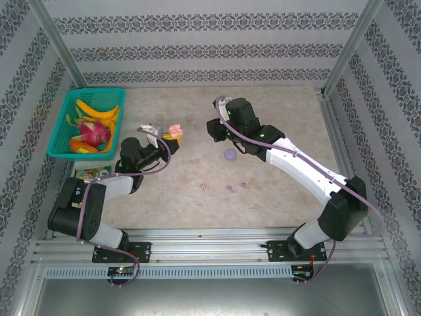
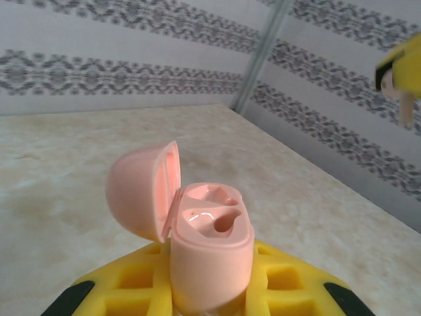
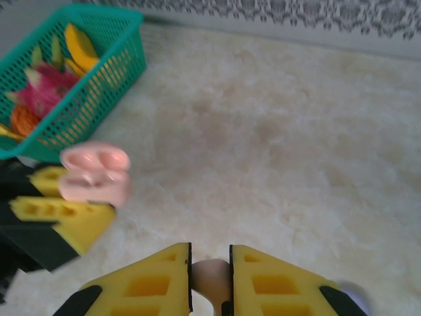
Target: Insert the wireless bluetooth earbuds into the charging case
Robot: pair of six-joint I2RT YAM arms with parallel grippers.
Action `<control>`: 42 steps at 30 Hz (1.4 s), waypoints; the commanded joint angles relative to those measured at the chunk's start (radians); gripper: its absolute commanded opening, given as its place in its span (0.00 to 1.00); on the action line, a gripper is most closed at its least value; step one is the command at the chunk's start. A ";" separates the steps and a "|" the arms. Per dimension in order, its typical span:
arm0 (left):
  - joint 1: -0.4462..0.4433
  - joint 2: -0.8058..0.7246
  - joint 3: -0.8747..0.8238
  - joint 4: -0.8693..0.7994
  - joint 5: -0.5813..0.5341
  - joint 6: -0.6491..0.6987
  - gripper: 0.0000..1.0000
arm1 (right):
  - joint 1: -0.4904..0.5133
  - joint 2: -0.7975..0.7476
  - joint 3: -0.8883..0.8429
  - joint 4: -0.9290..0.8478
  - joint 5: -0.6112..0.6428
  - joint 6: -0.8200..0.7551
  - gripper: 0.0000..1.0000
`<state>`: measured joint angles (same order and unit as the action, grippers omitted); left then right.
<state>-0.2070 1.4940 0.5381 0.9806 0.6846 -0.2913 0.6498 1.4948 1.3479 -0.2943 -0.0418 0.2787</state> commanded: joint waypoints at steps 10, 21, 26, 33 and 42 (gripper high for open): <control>-0.100 0.072 0.185 0.047 0.111 -0.006 0.00 | 0.018 -0.111 -0.038 0.238 -0.037 -0.002 0.20; -0.149 0.116 0.273 0.030 0.129 0.006 0.00 | 0.037 -0.084 -0.077 0.366 -0.078 0.012 0.21; -0.170 0.098 0.284 -0.025 0.108 0.119 0.00 | 0.037 -0.088 -0.107 0.432 -0.090 0.024 0.21; -0.183 0.053 0.276 -0.067 -0.046 0.303 0.00 | 0.033 -0.121 -0.145 0.495 -0.093 0.036 0.21; -0.193 0.016 0.310 -0.099 -0.116 0.418 0.00 | 0.020 -0.154 -0.159 0.537 -0.110 0.051 0.21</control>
<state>-0.3805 1.5448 0.8085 0.8864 0.5934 0.0513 0.6762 1.3727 1.1946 0.1814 -0.1234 0.3126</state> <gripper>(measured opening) 0.217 0.211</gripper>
